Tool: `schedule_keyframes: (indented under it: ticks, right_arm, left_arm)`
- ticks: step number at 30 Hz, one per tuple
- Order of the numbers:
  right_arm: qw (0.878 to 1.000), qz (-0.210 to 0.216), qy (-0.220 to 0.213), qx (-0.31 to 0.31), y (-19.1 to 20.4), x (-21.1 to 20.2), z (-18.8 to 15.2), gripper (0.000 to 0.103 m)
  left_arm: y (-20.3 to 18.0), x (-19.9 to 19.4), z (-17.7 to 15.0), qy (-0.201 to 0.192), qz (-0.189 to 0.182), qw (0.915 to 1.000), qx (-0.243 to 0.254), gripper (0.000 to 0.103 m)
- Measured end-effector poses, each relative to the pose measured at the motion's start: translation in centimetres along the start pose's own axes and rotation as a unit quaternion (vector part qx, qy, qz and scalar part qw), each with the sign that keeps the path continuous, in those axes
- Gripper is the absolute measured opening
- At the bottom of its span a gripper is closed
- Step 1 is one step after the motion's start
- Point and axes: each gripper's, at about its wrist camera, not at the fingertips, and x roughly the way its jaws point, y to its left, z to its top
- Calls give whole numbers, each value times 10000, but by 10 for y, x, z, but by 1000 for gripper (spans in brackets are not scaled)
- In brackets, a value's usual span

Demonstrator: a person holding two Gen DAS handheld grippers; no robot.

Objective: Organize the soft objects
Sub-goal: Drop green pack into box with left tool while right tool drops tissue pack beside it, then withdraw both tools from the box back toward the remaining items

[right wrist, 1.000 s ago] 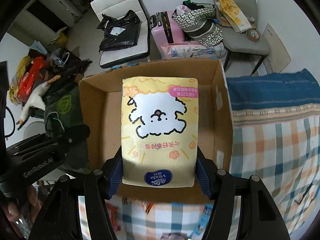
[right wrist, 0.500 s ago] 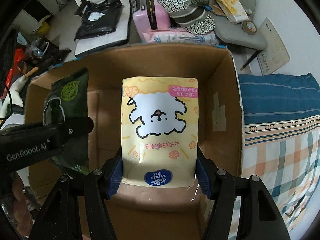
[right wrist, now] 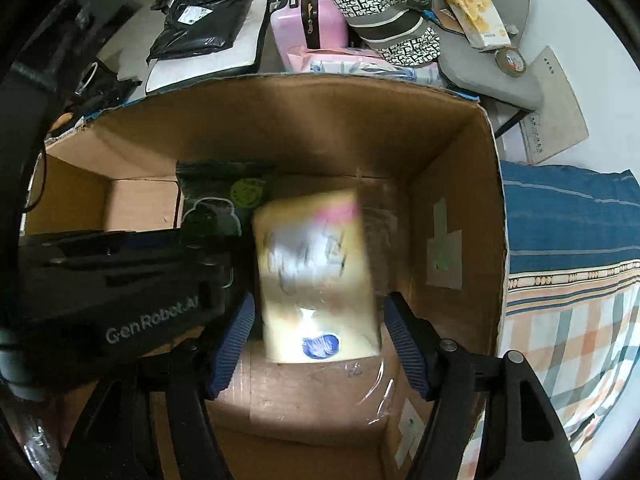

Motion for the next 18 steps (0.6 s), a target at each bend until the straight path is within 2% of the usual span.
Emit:
schedule_keyframes:
  ticks: [2, 4, 7, 9, 10, 11, 13, 18]
  right_arm:
    - [10000, -27, 36, 2, 0, 0, 0, 73]
    - [10000, -30, 48, 13, -1, -3, -1, 75]
    - [9999, -88, 27, 64, -3, -9, -5, 77]
    - [9999, -103, 46, 117, -4, -13, -9, 82]
    - [9999, -104, 42, 106, -4, -15, -11, 88]
    - [9999, -98, 47, 91, -3, -18, -14, 95]
    - [9999, -94, 61, 86, -1, -25, -21, 100]
    - [9998, -195, -24, 69, 6, -42, -44, 103]
  left_arm:
    - [3, -2, -1, -49, 29, 9999, -84, 46]
    - [5, -4, -2, -103, 49, 9999, -131, 60]
    - [6, -13, -7, -232, 238, 9994, -73, 75]
    - [8, -20, -14, -330, 375, 9987, -58, 88]
    - [9, -24, -17, -379, 435, 9983, -53, 92]
    - [10, -27, -21, -438, 517, 9977, -48, 94]
    - [13, -33, -29, -539, 687, 9962, -21, 96]
    - [26, -50, -60, -824, 778, 9934, -196, 97]
